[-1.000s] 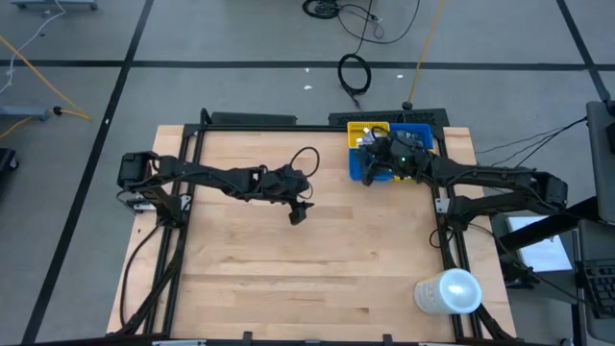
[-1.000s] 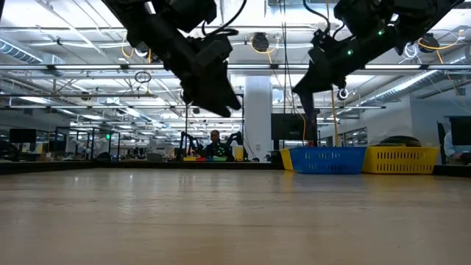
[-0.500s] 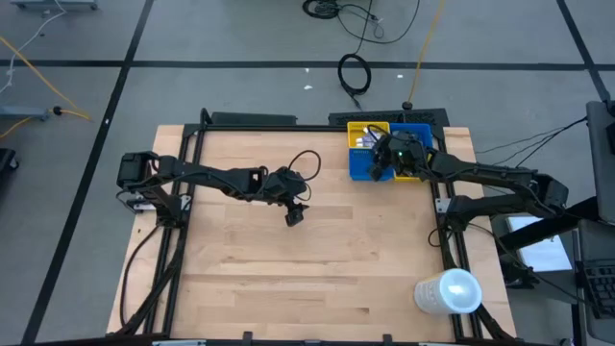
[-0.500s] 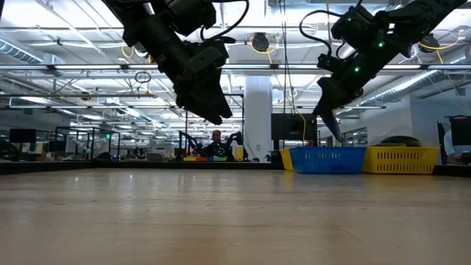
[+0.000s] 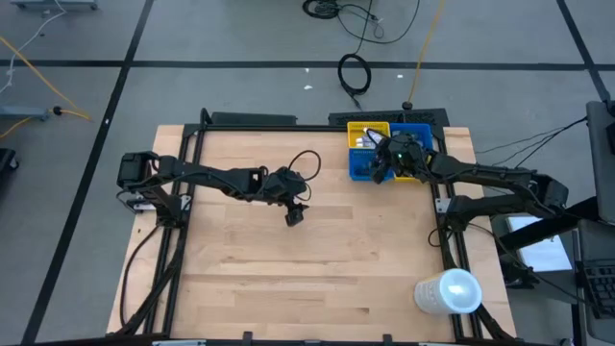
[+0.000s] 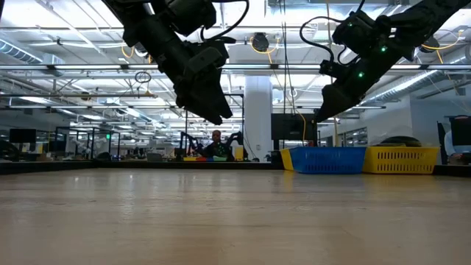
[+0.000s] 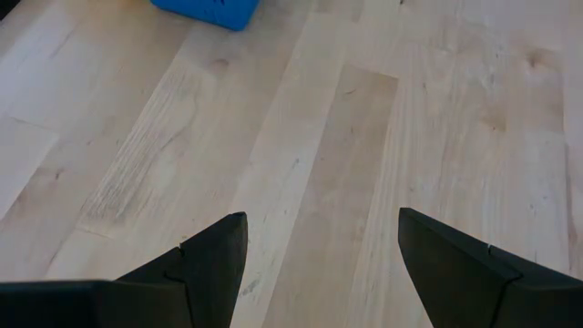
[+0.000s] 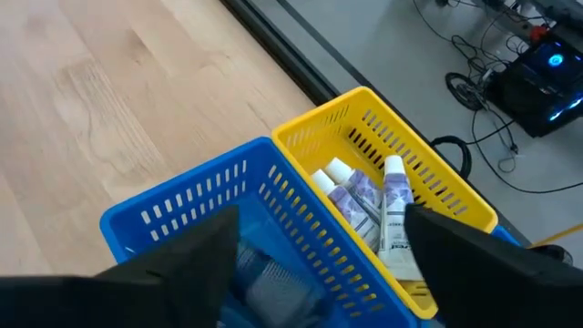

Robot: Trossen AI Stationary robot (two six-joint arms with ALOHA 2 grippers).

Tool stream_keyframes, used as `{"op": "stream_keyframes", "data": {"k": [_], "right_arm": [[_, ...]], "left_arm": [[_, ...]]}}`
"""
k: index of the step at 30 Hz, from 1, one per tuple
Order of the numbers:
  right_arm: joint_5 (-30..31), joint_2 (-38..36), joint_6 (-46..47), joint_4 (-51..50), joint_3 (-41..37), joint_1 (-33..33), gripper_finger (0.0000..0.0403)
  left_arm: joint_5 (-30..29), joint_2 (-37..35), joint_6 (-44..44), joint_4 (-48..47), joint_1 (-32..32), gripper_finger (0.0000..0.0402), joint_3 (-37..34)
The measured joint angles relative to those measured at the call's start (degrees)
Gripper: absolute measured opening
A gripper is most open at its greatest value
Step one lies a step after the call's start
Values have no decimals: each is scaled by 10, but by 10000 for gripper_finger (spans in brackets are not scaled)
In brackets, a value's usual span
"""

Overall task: Pick & Place Travel size toiletries
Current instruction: Return to Home Position

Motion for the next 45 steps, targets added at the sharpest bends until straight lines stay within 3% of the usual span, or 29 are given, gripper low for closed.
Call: {"op": "stream_keyframes", "data": {"k": [5,12,15,18,21,24,27,32,38,45], "right_arm": [[0,0,1,5,0,0,342],[-4,-9,5,31,0,15,342],[-6,-36,20,20,-1,40,335],[-50,-80,30,35,-25,76,329],[-80,-137,35,55,-69,114,325],[-77,-199,54,98,-126,153,324],[-78,-255,73,171,-190,198,325],[-74,-308,49,312,-279,255,323],[-2,-334,47,315,-303,283,324],[-3,-349,62,275,-304,282,319]], "left_arm": [[0,0,10,0,0,274,0],[-10,-6,-9,-18,5,273,0],[-62,-33,-4,-34,-3,273,-2],[-128,-85,4,-36,-21,274,-19],[-163,-158,27,0,-36,274,-68],[-153,-235,56,91,-49,274,-148],[-139,-302,73,176,-64,273,-230],[-161,-387,78,231,-91,274,-327],[-248,-492,68,242,-118,273,-409],[-209,-591,48,240,-118,273,-480]]}}
